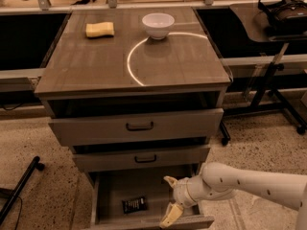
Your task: Pick rxbar chocolate from bottom drawer and place on counter
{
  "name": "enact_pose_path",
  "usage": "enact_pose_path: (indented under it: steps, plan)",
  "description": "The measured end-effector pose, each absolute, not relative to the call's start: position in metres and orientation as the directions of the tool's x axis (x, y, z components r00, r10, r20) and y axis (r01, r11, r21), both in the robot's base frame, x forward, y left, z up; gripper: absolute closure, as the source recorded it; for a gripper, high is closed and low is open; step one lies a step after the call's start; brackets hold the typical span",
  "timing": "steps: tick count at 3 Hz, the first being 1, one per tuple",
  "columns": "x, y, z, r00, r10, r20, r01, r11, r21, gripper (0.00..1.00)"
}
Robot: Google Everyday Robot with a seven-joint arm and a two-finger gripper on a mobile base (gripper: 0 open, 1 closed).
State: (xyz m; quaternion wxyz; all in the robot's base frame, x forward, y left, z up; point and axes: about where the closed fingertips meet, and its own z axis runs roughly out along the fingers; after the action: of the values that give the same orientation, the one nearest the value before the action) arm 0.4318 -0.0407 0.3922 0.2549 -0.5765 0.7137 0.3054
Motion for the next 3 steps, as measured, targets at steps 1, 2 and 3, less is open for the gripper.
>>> enact_pose_path:
  steps: [1, 2, 3]
  plan:
    - [0.432, -0.041, 0.392, -0.205, -0.667, -0.716, -0.979, 0.148, 0.142, 0.0]
    - [0.441, -0.029, 0.368, -0.194, -0.661, -0.725, -0.981, 0.119, 0.154, 0.0]
    - [0.453, -0.013, 0.335, -0.183, -0.658, -0.731, -0.982, 0.088, 0.166, 0.0]
